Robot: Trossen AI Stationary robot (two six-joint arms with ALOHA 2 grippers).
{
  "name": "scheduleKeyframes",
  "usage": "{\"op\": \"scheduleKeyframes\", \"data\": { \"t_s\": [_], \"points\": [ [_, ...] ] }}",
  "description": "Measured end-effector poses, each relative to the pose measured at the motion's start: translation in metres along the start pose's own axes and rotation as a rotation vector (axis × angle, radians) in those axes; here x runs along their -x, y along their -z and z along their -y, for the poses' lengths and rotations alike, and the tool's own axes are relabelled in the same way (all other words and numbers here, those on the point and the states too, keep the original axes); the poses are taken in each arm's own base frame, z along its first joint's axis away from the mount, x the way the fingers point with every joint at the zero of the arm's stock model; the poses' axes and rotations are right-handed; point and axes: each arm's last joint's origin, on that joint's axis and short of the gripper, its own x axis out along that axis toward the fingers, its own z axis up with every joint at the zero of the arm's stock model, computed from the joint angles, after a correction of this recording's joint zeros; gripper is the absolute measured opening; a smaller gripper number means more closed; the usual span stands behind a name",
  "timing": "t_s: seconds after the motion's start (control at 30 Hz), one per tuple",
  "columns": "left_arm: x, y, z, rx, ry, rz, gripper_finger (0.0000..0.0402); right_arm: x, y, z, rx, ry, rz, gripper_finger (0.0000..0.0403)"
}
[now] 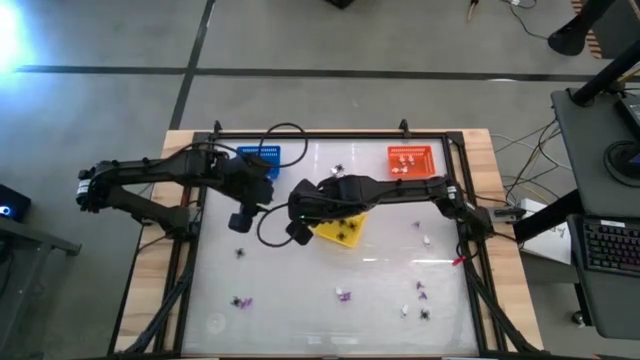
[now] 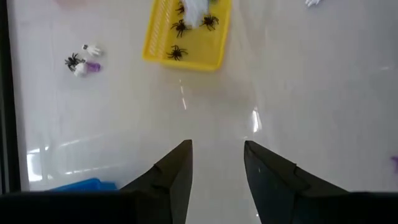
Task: Sort Halloween decoration
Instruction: Put the white skeleton toy into the orange bin
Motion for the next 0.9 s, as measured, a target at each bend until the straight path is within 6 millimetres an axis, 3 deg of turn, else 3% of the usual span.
{"op": "scheduleKeyframes", "data": {
  "t_s": [0.23,0.43,0.63,0.9],
  "points": [
    [0.004,0.005,-0.003,0.02,-0.006,-0.018,0.0127,0.02,0.007,0.011,-0.003,0.067,-0.049,0.0012],
    [0.006,0.009,-0.004,0.03,-0.006,-0.036,0.0127,0.038,0.016,0.03,-0.039,0.232,-0.098,0.0012],
    [0.005,0.008,-0.005,0.015,-0.007,-0.032,0.0127,0.048,0.007,0.044,-0.081,0.238,-0.067,0.0012],
    [0.006,0.009,-0.004,0.016,-0.006,-0.035,0.0127,0.048,-0.015,0.082,-0.14,0.259,-0.074,0.0013]
  ]
}}
